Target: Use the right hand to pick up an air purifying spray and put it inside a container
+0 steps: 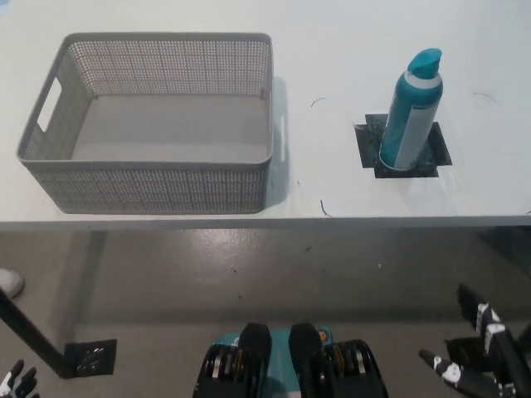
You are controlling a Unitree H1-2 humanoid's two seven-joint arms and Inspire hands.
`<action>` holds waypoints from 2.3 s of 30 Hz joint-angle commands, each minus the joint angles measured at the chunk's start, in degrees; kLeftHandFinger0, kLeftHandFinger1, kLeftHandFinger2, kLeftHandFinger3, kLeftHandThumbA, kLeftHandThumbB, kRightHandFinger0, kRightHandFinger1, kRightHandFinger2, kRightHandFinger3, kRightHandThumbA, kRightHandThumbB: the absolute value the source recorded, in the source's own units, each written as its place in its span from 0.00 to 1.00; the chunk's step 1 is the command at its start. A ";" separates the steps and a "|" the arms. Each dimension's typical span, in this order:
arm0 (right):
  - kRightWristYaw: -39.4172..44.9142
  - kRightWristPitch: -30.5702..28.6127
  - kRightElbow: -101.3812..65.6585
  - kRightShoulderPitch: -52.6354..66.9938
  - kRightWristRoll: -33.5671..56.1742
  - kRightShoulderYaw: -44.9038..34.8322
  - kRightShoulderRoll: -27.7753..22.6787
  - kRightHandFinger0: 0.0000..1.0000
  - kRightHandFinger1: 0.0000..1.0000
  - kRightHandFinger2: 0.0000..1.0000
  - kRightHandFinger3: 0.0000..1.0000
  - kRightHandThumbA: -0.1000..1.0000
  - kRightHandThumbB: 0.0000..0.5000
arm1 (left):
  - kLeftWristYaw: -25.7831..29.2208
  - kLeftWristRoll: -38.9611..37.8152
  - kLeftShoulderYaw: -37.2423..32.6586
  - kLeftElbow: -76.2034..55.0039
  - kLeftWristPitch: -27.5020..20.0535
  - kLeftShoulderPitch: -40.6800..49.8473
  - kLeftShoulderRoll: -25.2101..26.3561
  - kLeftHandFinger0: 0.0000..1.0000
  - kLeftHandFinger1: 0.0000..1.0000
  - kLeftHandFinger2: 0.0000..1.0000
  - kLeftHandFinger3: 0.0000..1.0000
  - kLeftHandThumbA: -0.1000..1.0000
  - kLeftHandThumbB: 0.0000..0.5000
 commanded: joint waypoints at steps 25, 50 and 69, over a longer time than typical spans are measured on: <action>4.99 32.98 -2.17 -31.59 1.14 -1.31 -4.59 1.00 1.00 1.00 1.00 1.00 0.99 | -0.50 -0.73 -0.18 0.33 -3.56 0.71 -1.17 1.00 1.00 1.00 1.00 1.00 0.74; 3.34 31.23 9.61 -38.49 2.04 -5.30 -4.20 1.00 1.00 1.00 1.00 1.00 1.00 | -1.00 -2.07 0.29 0.01 -3.99 0.96 -1.18 1.00 1.00 1.00 1.00 1.00 0.74; -0.46 23.77 32.66 -54.39 1.22 -5.59 0.61 1.00 1.00 1.00 1.00 1.00 1.00 | -0.68 -1.73 0.23 -1.41 -2.63 0.97 -1.24 1.00 1.00 1.00 1.00 1.00 0.70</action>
